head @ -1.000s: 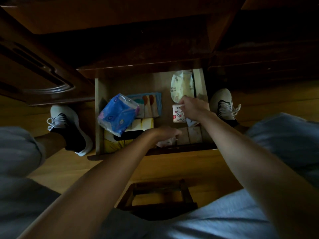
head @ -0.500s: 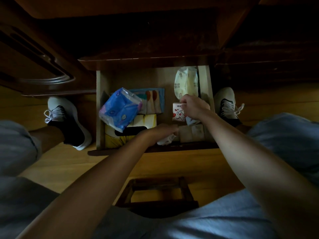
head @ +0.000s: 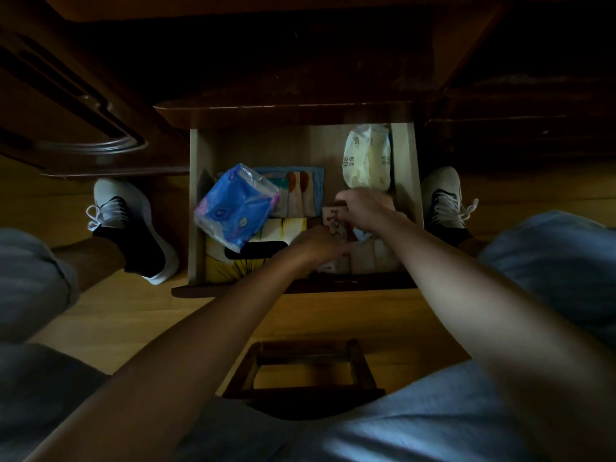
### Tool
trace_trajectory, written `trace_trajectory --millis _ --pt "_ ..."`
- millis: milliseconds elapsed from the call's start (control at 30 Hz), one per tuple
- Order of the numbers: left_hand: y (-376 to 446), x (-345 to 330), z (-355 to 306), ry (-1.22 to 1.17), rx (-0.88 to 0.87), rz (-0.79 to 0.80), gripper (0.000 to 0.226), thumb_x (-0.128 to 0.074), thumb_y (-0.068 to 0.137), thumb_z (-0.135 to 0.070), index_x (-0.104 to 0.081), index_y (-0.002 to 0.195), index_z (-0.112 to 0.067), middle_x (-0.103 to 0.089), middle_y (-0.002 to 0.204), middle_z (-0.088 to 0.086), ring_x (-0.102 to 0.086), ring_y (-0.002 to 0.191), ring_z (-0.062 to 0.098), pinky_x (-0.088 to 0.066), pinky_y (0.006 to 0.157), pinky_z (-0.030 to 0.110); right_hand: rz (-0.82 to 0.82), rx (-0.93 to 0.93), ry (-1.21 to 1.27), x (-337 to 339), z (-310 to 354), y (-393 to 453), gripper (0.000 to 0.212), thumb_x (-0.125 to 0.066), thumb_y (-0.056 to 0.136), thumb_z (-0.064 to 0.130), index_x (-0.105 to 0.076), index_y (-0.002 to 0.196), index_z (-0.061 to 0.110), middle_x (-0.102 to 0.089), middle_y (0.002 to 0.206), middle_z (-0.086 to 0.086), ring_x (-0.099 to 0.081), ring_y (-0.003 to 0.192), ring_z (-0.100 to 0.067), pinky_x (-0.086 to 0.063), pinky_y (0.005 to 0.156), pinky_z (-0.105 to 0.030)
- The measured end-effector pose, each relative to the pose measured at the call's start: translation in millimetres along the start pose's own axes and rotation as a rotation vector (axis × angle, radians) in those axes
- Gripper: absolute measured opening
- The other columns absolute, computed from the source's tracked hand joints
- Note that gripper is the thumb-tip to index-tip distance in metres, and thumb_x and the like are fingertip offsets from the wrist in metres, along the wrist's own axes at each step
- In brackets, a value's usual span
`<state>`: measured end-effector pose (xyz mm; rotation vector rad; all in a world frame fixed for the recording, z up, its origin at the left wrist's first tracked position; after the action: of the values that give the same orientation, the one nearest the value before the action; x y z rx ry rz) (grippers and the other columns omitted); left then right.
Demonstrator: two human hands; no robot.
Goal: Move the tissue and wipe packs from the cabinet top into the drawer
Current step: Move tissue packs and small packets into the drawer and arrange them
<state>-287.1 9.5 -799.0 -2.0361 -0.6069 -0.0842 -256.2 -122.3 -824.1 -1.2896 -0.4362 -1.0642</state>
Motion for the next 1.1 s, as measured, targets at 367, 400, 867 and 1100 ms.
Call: trace_trajectory --millis 367,400,867,1100 --pt "-19.9 40.1 14.9 -0.224 -0.129 -0.402 0.038 -0.067 0.087 -0.038 -0.056 0.121 -0.025 -0.056 0.109 -0.009 -0.052 0.088 -0.001 -0.043 0.065 0.024 -0.047 0.026 0.072 5.0 -20.9 -20.9 0.051 -0.067 0.090 0.007 -0.051 0.139 0.008 -0.049 0.144 -0.013 -0.056 0.125 -0.034 -0.049 0.100 -0.046" --pt "-20.3 40.6 15.3 -0.242 -0.120 -0.400 0.042 -0.068 0.086 -0.039 -0.055 0.123 -0.025 -0.055 0.109 -0.010 -0.052 0.088 -0.001 -0.041 0.064 0.023 -0.071 0.012 0.027 4.9 -20.5 -22.9 0.050 -0.067 0.089 0.004 -0.053 0.137 0.008 -0.052 0.140 -0.015 -0.058 0.122 -0.035 -0.052 0.097 -0.049" --pt "-6.1 48.5 -1.5 -0.554 -0.284 -0.323 0.053 -0.065 0.093 -0.012 -0.044 0.141 -0.016 -0.056 0.133 0.003 -0.057 0.119 0.016 -0.054 0.095 0.036 0.066 0.089 0.480 52.0 6.2 -43.9 0.049 -0.063 0.095 0.045 -0.051 0.142 0.037 -0.055 0.129 0.021 -0.055 0.112 0.002 -0.050 0.086 -0.023" --pt "1.9 46.9 -34.2 0.052 -0.505 -0.581 0.051 -0.064 0.092 -0.025 -0.050 0.140 -0.015 -0.059 0.130 -0.002 -0.046 0.121 0.006 -0.026 0.113 0.022 -0.259 0.064 -0.239 60.8 -20.0 -51.3 0.028 -0.058 0.098 0.029 -0.055 0.123 0.017 -0.071 0.112 -0.008 -0.065 0.106 -0.027 -0.045 0.097 -0.043"
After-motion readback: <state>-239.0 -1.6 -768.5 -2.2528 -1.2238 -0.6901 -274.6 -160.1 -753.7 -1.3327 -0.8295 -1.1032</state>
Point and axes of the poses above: each hand's wrist, its own y-axis towards the middle knuckle, its own x-axis out of the back of the hand, z = x × y, the point moved 6 cm from there along y, towards the middle knuckle
